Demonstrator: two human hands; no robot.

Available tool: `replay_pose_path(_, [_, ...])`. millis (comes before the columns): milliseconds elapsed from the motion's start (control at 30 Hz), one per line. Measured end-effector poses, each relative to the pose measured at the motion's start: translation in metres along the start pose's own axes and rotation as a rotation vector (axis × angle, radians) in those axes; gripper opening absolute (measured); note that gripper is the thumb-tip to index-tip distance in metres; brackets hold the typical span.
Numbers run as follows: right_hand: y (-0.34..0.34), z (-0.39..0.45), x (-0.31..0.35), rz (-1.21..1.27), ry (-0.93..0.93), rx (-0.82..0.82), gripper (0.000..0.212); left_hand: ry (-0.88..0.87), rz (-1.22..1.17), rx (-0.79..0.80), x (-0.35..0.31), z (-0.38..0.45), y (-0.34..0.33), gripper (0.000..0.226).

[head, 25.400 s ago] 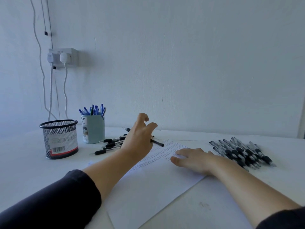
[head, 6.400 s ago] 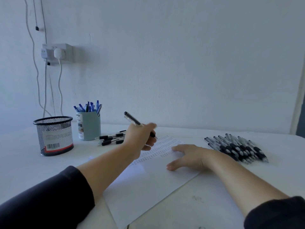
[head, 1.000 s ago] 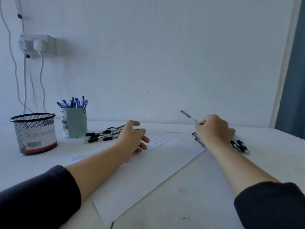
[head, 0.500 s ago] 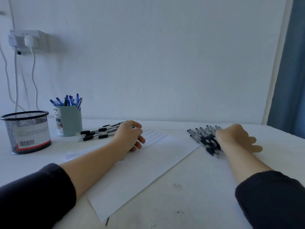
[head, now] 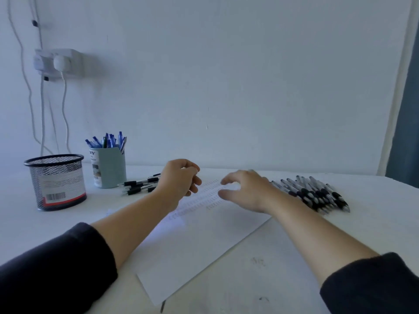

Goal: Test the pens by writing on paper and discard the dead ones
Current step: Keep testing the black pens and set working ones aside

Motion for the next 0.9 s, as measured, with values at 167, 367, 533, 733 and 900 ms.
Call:
replay_pose_path(167, [-0.03, -0.002, 0.019, -0.01, 0.013, 0.285, 0.059, -0.248, 0.454, -0.291, 0.0, 0.031, 0.05, 0.026])
replay_pose_path(367, [-0.039, 0.001, 0.011, -0.01, 0.02, 0.35, 0.066, 0.007, 1.139, -0.004, 0.057, 0.072, 0.074, 0.057])
replay_pose_path(533, [-0.039, 0.003, 0.01, -0.001, 0.032, 0.352, 0.065, 0.088, 1.279, 0.012, 0.057, 0.068, 0.068, 0.046])
replay_pose_path(733, [-0.04, 0.005, 0.003, 0.013, 0.003, 0.345, 0.067, 0.07, 1.309, -0.079, 0.043, 0.057, 0.064, 0.037])
replay_pose_path(900, [-0.041, 0.006, 0.0, 0.025, 0.001, 0.332, 0.068, -0.078, 1.298, -0.181, 0.037, 0.055, 0.057, 0.026])
Point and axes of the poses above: each hand's wrist, its own z-axis towards the middle knuckle, its own y-axis out of the back of the hand, x = y × z, the point moved 4 cm from there along z, towards the middle knuckle, and after that the axes turned 7 degrees about y, right-handed, at the moved point
